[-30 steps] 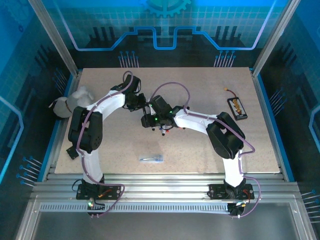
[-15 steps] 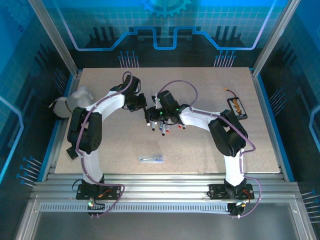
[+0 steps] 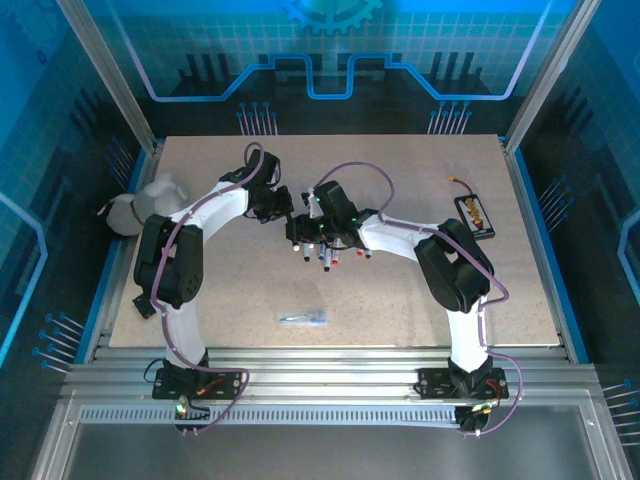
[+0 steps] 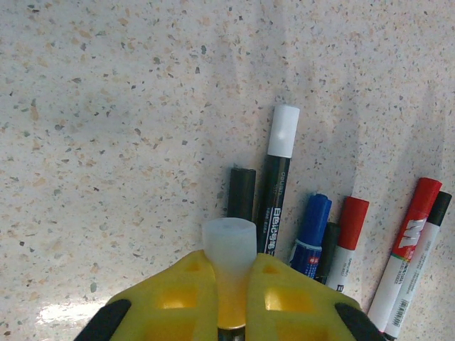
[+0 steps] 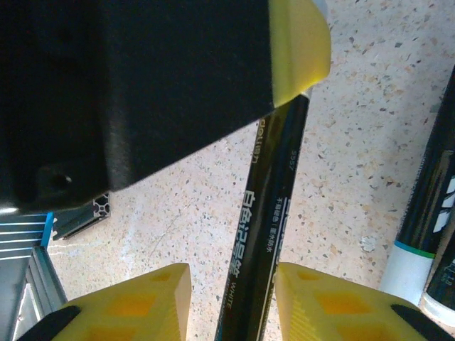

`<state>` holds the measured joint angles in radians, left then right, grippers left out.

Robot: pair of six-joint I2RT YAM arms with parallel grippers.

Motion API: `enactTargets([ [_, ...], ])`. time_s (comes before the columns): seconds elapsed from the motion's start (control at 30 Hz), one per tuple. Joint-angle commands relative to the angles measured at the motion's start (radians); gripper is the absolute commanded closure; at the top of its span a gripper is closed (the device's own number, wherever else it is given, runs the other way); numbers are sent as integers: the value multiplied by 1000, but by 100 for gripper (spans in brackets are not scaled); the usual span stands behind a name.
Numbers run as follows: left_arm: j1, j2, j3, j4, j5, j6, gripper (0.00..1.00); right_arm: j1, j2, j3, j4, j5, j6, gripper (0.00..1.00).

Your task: Open the pen caps

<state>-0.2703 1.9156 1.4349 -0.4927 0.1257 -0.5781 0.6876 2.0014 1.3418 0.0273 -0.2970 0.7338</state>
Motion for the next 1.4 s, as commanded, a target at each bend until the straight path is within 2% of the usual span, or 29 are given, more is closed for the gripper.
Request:
enactTargets([
  [0.0, 6, -56, 7, -13, 15, -12, 100, 0, 17, 19, 3, -21, 6, 62],
  [0.37, 5, -66, 9, -13, 28, -15, 100, -2, 40, 45, 5, -39, 18, 67],
  [0.43, 5, -68, 8, -17, 26, -13, 100, -1, 41, 48, 7, -39, 21, 82],
  [0.47, 5, -69, 6, -17, 25, -13, 100, -3, 40, 51, 2, -40, 20, 95],
  [0.5, 5, -70, 4, -17, 24, -12, 100, -4, 40, 51, -3, -41, 22, 100],
  [0.63, 7, -75, -6, -20, 6, -23, 98, -10, 7, 8, 34, -58, 19, 100],
  [0.7, 11, -79, -13, -15, -1, -28, 75, -13, -10, -11, 43, -70, 10, 100],
  [0.8, 11, -75, -13, -11, -1, -29, 62, -11, -24, -24, 44, -83, 0, 100],
  [1.03, 11, -57, -13, -1, 12, -35, 63, -4, -33, -45, 61, -94, 3, 100],
  [1.37, 11, -47, -22, 8, 34, -35, 73, -2, -17, 11, 37, -93, -6, 100],
])
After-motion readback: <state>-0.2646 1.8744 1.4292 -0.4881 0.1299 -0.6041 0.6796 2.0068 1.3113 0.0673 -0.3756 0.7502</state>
